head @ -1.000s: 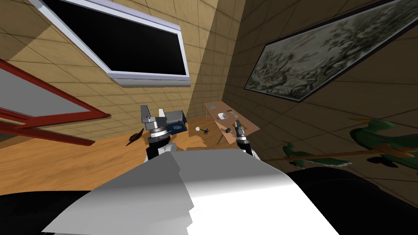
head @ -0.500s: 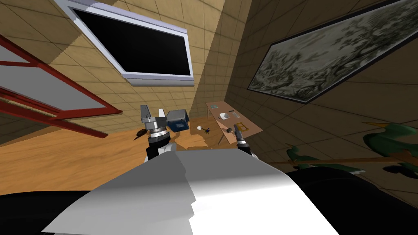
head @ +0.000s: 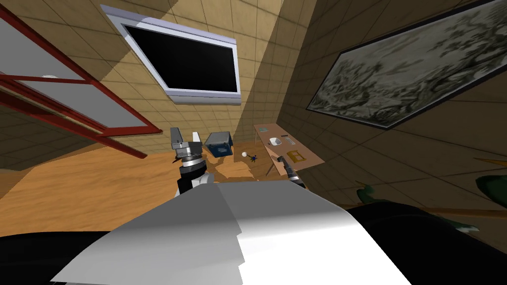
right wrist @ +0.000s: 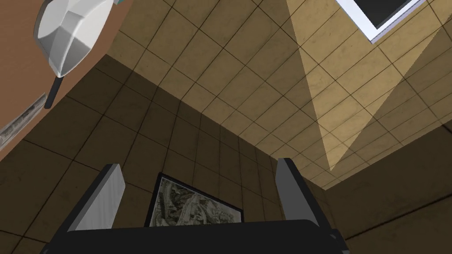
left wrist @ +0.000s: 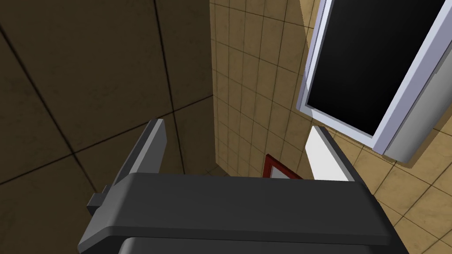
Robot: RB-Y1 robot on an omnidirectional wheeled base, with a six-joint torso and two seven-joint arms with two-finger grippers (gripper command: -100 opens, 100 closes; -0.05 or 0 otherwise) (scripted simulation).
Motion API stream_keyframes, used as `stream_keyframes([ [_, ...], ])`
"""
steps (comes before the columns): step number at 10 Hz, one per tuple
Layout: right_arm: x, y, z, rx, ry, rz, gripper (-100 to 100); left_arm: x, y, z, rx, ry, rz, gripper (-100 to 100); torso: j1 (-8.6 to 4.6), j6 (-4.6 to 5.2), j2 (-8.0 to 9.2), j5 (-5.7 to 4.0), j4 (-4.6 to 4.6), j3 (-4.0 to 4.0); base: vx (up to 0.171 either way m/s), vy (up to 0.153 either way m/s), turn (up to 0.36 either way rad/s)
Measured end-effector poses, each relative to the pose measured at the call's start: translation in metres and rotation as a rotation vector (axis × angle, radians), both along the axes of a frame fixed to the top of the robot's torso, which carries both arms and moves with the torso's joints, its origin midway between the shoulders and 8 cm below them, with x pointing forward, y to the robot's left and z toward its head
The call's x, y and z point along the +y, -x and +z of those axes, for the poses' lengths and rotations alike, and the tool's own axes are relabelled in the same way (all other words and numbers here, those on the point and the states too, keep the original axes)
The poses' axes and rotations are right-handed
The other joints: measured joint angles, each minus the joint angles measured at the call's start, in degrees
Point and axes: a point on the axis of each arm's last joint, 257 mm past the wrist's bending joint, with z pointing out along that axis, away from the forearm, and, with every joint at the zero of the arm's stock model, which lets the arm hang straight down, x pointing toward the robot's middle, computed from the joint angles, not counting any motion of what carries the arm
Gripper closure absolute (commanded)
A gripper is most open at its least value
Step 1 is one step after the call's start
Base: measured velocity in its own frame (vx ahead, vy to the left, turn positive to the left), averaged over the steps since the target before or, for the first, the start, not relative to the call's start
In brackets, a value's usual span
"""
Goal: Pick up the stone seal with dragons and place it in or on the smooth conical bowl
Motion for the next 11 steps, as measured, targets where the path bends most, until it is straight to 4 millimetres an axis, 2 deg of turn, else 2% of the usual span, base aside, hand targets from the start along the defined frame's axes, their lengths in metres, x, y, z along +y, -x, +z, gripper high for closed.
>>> stream_keyframes([
  [2,-0.012,0.009,-0.027,0.075,0.042,0.000,-100,0.000,0.000,0.000,0.000,0.000,0.000,0,-0.01,-0.01,-0.06,0.00,-0.01,-0.03,-0.019,-0.011,0.119],
  [5,-0.020,0.021,-0.061,0.174,0.096,0.004,-100,0.000,0.000,0.000,0.000,0.000,0.000,0,0.00,0.01,-0.12,-0.01,-0.02,-0.07,-0.008,-0.010,0.130],
  [8,-0.038,0.054,-0.114,0.333,0.205,0.032,-100,0.000,0.000,0.000,0.000,0.000,0.000,0,-0.10,0.01,-0.15,-0.02,-0.03,-0.08,-0.002,-0.030,0.175],
  [11,-0.052,0.079,-0.142,0.435,0.276,0.050,-100,0.000,0.000,0.000,0.000,0.000,0.000,0,-0.03,0.02,-0.19,-0.01,-0.03,-0.10,0.007,-0.021,0.136],
])
